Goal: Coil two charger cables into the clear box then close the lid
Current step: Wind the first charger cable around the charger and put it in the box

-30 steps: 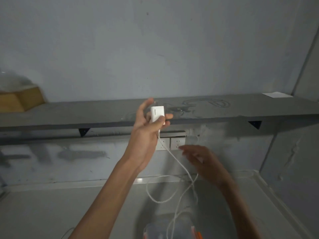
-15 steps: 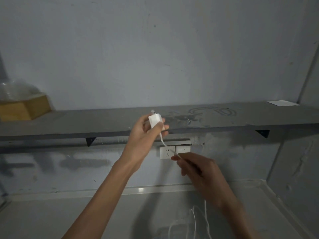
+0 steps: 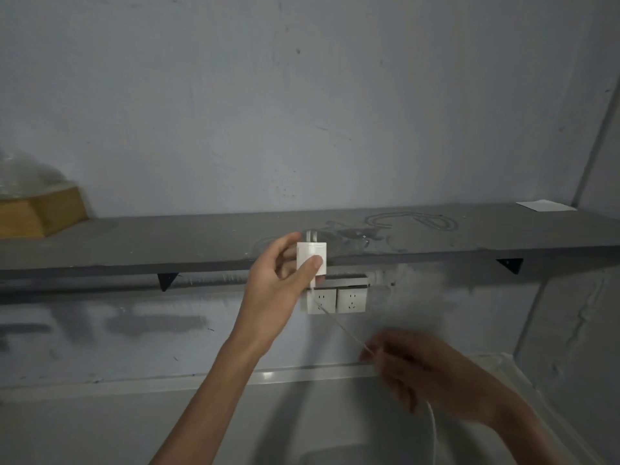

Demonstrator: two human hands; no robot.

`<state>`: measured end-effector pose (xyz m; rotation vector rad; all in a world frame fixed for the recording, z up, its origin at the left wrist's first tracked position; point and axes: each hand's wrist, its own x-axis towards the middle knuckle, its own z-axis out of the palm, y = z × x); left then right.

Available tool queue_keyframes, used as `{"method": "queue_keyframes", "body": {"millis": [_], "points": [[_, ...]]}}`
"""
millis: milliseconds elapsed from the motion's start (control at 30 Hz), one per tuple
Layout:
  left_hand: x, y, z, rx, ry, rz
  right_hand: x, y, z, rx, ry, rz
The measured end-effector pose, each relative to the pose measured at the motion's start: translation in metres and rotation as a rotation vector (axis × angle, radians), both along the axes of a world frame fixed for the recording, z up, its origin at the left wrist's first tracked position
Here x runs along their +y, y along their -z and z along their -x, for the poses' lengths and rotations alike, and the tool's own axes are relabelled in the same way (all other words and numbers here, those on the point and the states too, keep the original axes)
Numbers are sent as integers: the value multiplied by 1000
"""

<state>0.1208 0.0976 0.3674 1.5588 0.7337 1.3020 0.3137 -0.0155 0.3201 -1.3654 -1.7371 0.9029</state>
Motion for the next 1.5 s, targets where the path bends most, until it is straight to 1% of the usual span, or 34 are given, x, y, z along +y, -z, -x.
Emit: {"method": "queue_keyframes", "body": {"millis": [33, 100, 133, 200, 267, 300, 367, 433, 467, 533, 700, 800, 967, 1033, 1067, 1133, 1200, 1267, 1300, 1400, 1433, 1500], "points": [[4, 1, 3, -9, -14, -18, -3, 4, -3, 10, 1, 26], [10, 4, 7, 25, -46, -71, -9, 7, -7, -77, 53, -3], [12, 6, 7, 66, -53, -99, -13, 0, -9, -163, 98, -85], [10, 11, 3, 166, -21, -151, -17, -26, -9, -343, 189, -380], [1, 14, -6, 228, 61, -166, -14, -54, -10, -476, 277, -668], [-4, 15, -11, 239, 112, -162, -7, -67, -13, -520, 323, -769], [-15, 14, -19, 238, 217, -147, 14, -88, -19, -587, 412, -927], [-25, 10, -22, 223, 297, -157, 35, -98, -26, -574, 422, -999], [-30, 8, -22, 197, 328, -160, 43, -100, -29, -522, 399, -994], [-35, 2, -20, 143, 361, -156, 56, -93, -29, -370, 367, -916], [-30, -3, -17, 60, 340, -123, 75, -61, -16, 41, 256, -539], [-23, 1, -16, -57, 311, -7, 79, -40, -2, 167, 226, -374], [-11, 7, -13, -141, 212, 144, 62, 5, 27, 471, 264, -267], [-3, 4, -9, -179, 181, 190, 47, 22, 39, 529, 222, -179], [1, 2, -6, -213, 189, 212, 39, 29, 45, 504, 186, -135], [7, -2, -2, -306, 254, 276, 26, 38, 54, 354, 169, -100], [9, -3, -1, -404, 310, 395, 19, 42, 56, 101, 246, -206], [9, -1, -5, -439, 308, 481, 12, 40, 57, -192, 288, -350], [8, 2, -7, -402, 269, 462, 8, 38, 57, -305, 291, -392], [2, 11, -16, -188, 91, 292, -3, 24, 58, -502, 296, -520], [0, 14, -18, -137, 51, 240, -5, 17, 56, -553, 287, -599], [-5, 18, -20, -62, 47, 153, -7, 1, 48, -594, 277, -753]]}}
